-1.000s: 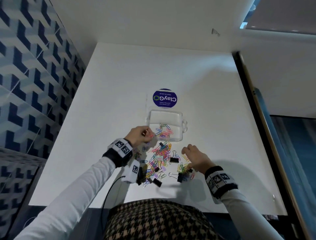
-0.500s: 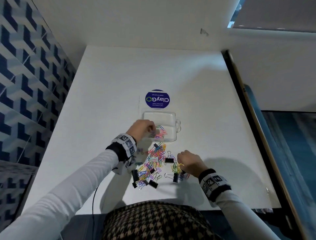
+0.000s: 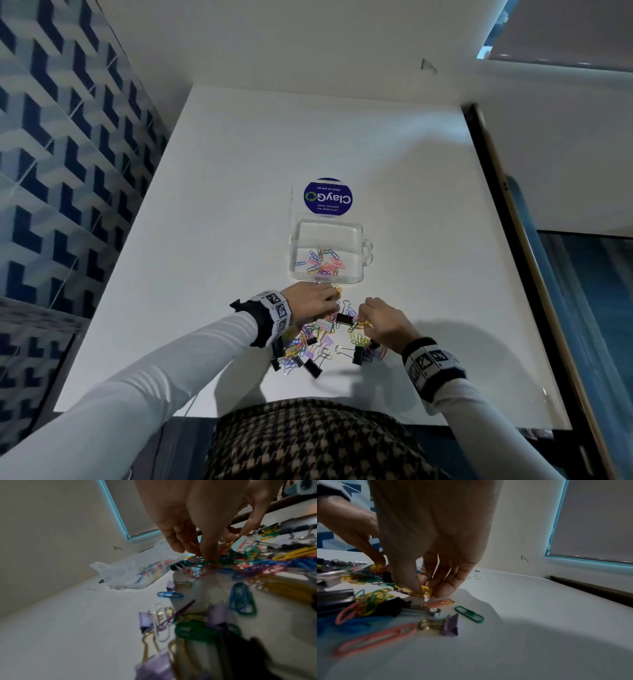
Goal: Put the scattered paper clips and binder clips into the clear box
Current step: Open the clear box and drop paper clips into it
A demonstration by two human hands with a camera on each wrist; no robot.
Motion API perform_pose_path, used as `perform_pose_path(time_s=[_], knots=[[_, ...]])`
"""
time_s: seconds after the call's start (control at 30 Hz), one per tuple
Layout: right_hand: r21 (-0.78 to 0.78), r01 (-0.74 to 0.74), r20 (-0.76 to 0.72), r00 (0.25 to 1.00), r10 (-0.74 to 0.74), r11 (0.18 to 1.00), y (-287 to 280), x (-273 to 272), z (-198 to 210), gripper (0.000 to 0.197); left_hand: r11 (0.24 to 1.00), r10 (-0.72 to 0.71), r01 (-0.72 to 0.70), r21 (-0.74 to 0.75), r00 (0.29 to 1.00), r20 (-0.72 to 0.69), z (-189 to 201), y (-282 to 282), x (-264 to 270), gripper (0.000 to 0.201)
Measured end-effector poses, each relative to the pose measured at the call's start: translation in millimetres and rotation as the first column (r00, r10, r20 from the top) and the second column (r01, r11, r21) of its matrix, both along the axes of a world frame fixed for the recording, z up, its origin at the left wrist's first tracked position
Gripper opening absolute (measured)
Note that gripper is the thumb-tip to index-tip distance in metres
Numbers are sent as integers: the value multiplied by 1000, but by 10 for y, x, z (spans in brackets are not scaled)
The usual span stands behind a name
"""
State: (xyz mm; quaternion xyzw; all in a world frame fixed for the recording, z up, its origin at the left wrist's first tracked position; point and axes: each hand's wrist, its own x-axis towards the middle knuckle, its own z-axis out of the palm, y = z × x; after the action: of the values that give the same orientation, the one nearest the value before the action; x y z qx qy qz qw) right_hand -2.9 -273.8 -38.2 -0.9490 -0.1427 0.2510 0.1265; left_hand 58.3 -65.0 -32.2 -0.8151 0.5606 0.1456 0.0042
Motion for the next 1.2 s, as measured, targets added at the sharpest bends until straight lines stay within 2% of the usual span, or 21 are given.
perform_pose_path(time_s=[0.07,0.1,0.17,0.2,0.27,0.33,0.43,0.53,0.67,0.77,0.83,0.97,1.07,1.13,1.2], knots=[[4,1,-35,999,-1,1000,5,31,11,10,998,64,-64,11,997,-46,50,-52,-11,33],[21,11,-51,999,-9,1000,-4,45,9,10,993,100,-95,74,993,-68,63,-60,-23,36],[122,95,-78,993,-86,988,-45,63,15,25,974,213,-201,109,970,-119,129,-58,-46,39],[194,165,-90,985,-150,967,-78,72,28,30,959,284,-278,59,946,-156,144,-40,-49,35],[321,284,-131,958,-255,904,-136,81,88,31,883,441,-468,-46,858,-262,191,17,-43,23],[405,379,-187,925,-330,832,-175,98,157,27,789,540,-607,-97,760,-362,243,95,-4,18],[537,510,-296,860,-416,672,-180,193,279,15,667,594,-722,-182,664,-454,378,157,111,24],[633,552,-300,821,-486,543,-103,405,397,15,537,610,-806,-250,576,-545,479,166,285,26],[680,541,-221,795,-565,495,132,759,496,23,424,634,-864,-270,496,-593,476,138,557,22],[691,561,-208,759,-617,457,318,954,489,25,399,642,-885,-239,456,-617,443,79,673,22],[679,546,-170,768,-617,492,406,1019,479,21,428,645,-879,-209,459,-610,441,48,700,28],[567,478,-55,835,-547,671,410,987,416,21,509,653,-848,-149,493,-575,389,125,665,42],[570,433,-51,867,-496,698,340,833,392,24,479,652,-856,-195,496,-574,388,274,570,35],[565,336,-65,929,-365,753,332,699,387,22,478,659,-858,-189,492,-568,384,370,449,24],[467,155,-7,985,-172,871,363,579,365,18,539,660,-835,-111,501,-560,344,435,286,22]])
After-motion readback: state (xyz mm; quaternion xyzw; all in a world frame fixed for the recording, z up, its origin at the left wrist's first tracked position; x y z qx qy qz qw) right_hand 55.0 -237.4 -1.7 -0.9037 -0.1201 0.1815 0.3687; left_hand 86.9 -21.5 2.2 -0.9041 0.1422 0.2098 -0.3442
